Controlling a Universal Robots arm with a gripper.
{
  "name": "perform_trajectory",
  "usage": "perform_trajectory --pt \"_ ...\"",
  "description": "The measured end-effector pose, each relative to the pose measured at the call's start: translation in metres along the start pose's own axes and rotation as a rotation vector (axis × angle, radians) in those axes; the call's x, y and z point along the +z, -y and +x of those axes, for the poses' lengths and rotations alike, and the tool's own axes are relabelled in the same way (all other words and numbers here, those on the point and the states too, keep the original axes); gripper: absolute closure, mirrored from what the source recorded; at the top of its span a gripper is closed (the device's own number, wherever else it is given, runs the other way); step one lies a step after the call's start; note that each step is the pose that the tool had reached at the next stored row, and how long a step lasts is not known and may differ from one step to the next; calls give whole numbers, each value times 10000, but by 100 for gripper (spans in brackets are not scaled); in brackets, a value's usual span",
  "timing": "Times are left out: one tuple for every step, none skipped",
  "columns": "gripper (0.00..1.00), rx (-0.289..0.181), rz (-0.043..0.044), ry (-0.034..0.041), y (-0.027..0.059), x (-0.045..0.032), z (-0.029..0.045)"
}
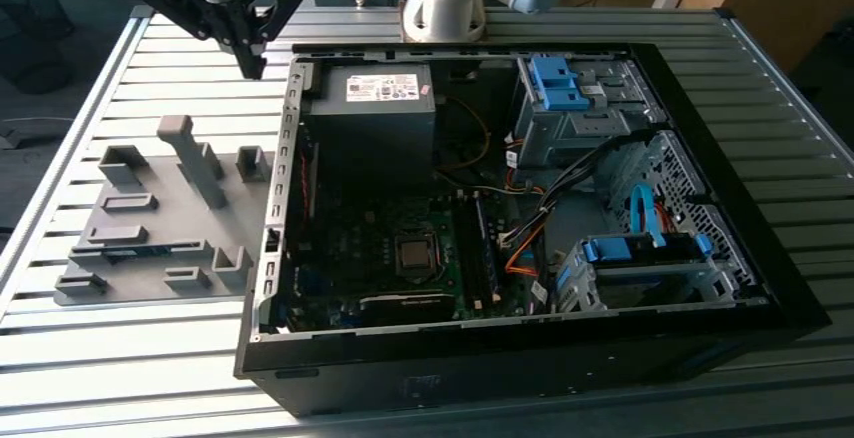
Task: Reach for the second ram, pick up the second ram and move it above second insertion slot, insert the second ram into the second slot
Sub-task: 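Reach for the second ram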
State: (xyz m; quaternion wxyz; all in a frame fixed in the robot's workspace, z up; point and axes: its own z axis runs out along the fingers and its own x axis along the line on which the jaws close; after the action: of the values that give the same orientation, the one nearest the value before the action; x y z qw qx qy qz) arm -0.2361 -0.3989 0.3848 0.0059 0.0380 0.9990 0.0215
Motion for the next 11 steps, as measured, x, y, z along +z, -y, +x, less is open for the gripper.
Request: perform_trajectory --pt "89 0 0 0 0 0 4" --pt "89 0 0 0 0 0 9" --pt "89 0 1 0 1 0 13" --pt "89 0 1 0 1 0 18" --pt "89 0 0 1 2 0 22" --pt "89 0 0 0 2 0 27" --pt "89 0 1 0 3 0 32" --pt "89 0 1 0 3 0 38" --pt "89 0 1 0 3 0 45" --pt "89 0 0 0 4 0 53" --pt "89 0 1 -1 5 -1 61"
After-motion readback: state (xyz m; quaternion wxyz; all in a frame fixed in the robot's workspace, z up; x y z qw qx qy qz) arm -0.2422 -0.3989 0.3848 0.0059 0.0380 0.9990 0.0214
